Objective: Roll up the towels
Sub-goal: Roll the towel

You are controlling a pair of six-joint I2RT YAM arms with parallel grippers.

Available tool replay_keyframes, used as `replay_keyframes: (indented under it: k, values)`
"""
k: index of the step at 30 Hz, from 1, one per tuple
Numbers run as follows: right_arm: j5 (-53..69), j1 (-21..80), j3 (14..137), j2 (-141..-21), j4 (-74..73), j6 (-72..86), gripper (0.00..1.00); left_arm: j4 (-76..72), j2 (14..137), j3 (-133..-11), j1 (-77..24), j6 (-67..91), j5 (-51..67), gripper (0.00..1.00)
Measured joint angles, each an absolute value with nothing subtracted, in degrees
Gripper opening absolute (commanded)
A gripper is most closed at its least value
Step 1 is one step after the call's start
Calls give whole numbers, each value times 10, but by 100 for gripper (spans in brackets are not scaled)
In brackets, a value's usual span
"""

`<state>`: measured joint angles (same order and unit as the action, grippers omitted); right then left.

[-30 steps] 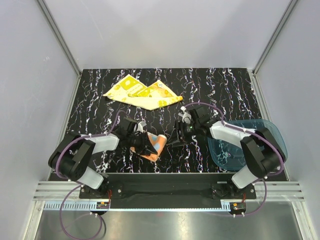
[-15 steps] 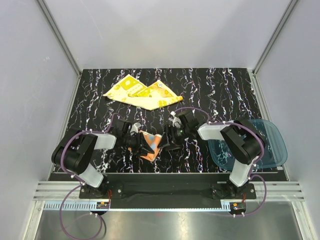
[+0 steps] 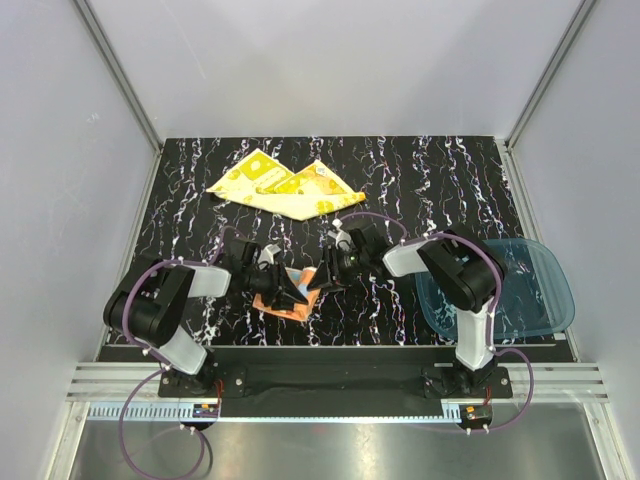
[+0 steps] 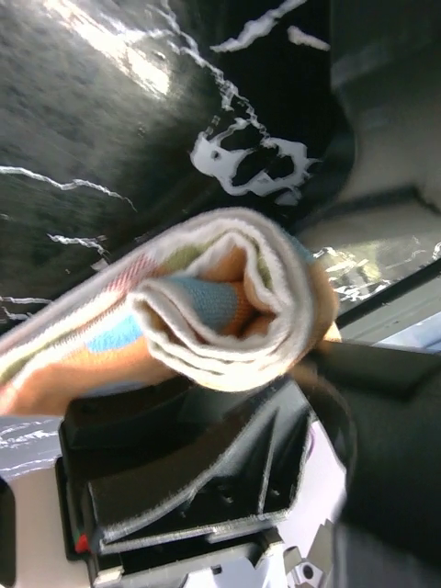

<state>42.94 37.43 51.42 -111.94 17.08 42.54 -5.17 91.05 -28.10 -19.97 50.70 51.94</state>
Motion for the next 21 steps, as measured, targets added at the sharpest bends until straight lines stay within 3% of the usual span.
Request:
replay_keyframes:
  k: [3,5,12,21]
  values:
    - [431,375,516,-1133,184,433,34,-53,910,-281,-198,508,519,35]
    - [429,376,519,-1135,178,436,29,-53,910,-281,-197,508,519,43]
    - [389,385,564,-1131,79,413,25,35,873,-295,-197,465,472,58]
    - [262,420,649,-1096,-136,358,24,252,724,-378,-242,389,254,62]
